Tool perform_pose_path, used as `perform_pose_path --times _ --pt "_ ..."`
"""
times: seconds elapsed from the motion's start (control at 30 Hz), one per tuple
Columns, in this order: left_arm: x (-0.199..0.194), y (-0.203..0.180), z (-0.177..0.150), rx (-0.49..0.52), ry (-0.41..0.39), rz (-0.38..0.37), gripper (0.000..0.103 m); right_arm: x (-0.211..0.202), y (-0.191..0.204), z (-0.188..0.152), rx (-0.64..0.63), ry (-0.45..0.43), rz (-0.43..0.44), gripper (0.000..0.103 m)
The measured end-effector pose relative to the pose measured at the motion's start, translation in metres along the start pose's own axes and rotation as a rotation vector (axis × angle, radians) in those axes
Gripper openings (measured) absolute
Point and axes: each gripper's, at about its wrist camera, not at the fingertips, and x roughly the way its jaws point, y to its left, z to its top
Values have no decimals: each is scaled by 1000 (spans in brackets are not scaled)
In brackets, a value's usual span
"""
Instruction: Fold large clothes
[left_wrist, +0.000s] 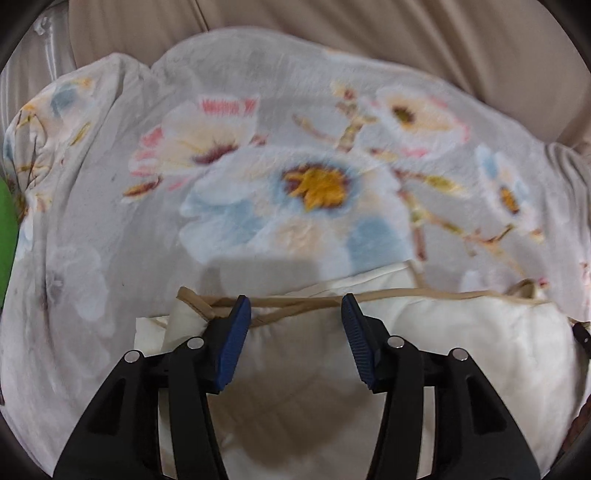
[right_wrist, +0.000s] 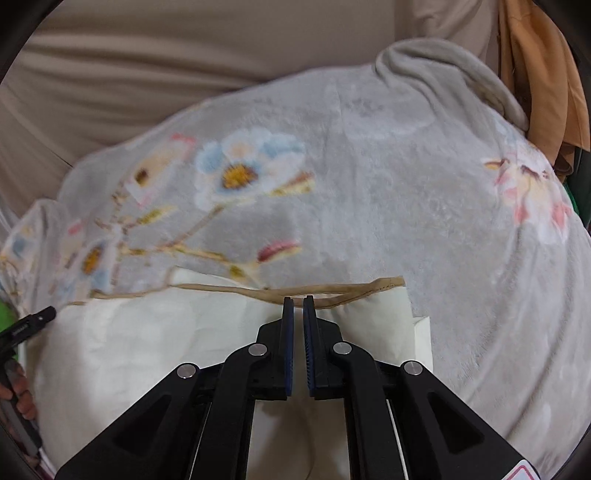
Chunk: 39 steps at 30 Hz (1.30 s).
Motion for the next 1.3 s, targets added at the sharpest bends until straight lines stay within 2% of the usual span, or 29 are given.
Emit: perform_pose_path --times 0.03,0.13,0.23,0.43,0.6,0.63,0.67,0.7,0.77,0.93,0.97,1.03,1.1,1.17,1.2,1.23,1.3 --pt "5 3 -2 1 4 -1 50 8 -4 -3 7 12 -6 0" --pt "15 6 -8 16 -8 -10 53 21 -15 -10 46 29 17 0" --pt "24 -3 -12 54 -27 35 58 30 -15 -14 46 26 18 0" --pt "31 -7 -13 68 -45 52 60 33 -13 -19 39 -10 6 0" --pt "30 -9 -10 79 -31 60 60 29 -10 -10 38 27 -15 0" --pt "28 -10 -9 81 -22 63 60 22 -7 -7 45 29 -23 1" --pt "27 -10 -9 83 -16 69 60 13 -3 -4 51 22 -14 8" --pt "24 -11 -9 87 -10 77 60 3 4 -2 45 10 9 12" --pt "16 -14 -9 79 0 95 60 -13 23 2 19 -5 55 12" --pt "-13 -31 -12 87 -9 42 61 -11 105 -5 -129 50 219 12" --pt "-15 -36 -13 111 -5 46 63 -7 117 -8 -159 63 234 12" --pt "-12 -38 -18 144 11 76 64 6 127 -15 -205 87 203 9" --pt "-15 -29 -21 150 18 100 65 16 110 -20 -171 120 153 0" --pt "-28 -13 -24 136 18 117 64 7 83 -20 -84 121 115 0" --pt "-36 -4 -27 121 19 110 63 -5 73 -19 -53 106 97 4" --pt "-42 3 -30 109 18 99 63 -22 66 -20 -34 87 114 12" --pt "-55 15 -43 99 31 88 63 -45 67 -26 -50 70 144 13"
